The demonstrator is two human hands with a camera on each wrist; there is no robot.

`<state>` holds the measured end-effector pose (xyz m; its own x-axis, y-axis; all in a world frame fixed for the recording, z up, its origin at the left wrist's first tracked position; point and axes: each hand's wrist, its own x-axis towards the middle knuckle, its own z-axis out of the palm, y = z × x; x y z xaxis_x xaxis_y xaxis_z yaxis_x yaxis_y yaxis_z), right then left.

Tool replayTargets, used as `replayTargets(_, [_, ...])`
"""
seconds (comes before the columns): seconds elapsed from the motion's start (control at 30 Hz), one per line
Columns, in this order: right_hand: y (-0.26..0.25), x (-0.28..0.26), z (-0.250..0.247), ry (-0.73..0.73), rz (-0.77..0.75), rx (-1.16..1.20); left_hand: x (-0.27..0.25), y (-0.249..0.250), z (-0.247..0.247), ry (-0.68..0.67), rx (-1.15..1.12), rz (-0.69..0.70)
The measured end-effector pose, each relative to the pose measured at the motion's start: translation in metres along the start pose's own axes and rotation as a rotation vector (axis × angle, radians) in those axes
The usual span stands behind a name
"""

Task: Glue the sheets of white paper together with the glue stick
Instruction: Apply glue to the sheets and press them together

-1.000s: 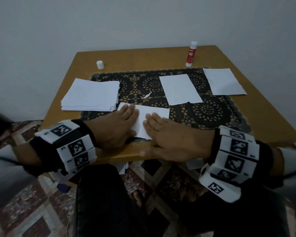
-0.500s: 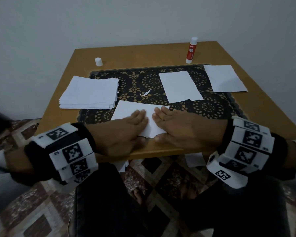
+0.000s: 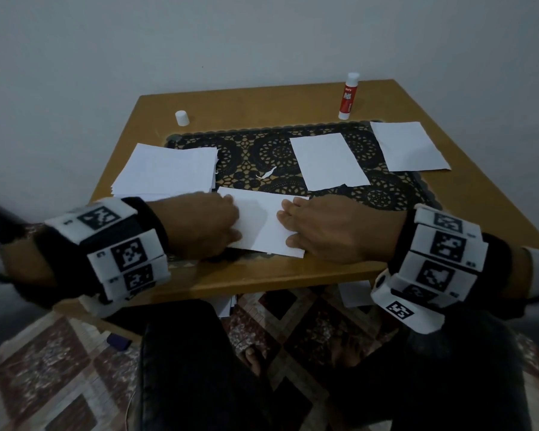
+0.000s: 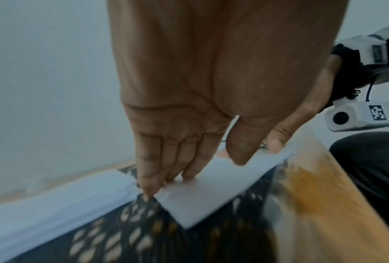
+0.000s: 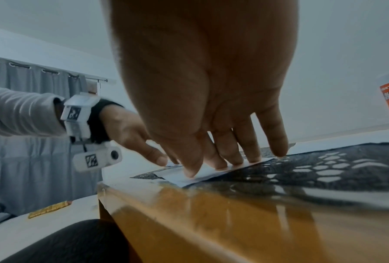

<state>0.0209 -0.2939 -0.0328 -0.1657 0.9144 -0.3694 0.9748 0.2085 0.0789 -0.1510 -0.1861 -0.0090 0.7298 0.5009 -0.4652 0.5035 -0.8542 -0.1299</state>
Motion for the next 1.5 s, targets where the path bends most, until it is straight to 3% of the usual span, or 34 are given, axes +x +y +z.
replayTargets(0.1, [0.001,0.003,-0.001,0.062,-0.005,-0.007,0.017,-0.009,-0.015,0.109,0.028,0.062])
replayTargets(0.47, [-0.005,0.006,-0.009,0.136,0.033,0.025,0.062,-0.036,-0.025,-0.009,-0.157,0.061])
replayTargets(0.7, [-0.005,0.005,-0.006,0.155,0.038,0.037,0.070,-0.040,-0.025,-0.018,-0.085,0.085])
replayTargets(0.93, [-0.005,0.005,-0.001,0.167,0.034,0.049,0.066,-0.041,-0.018,0.085,-0.022,0.069])
replayTargets(1.2, [-0.004,0.004,0.001,0.175,0.043,0.058,0.068,-0.045,-0.014,0.092,-0.078,0.081])
replayTargets(1.5, [-0.002,0.002,-0.002,0.145,0.118,0.240,0.070,-0.044,-0.019,0.102,-0.068,0.100])
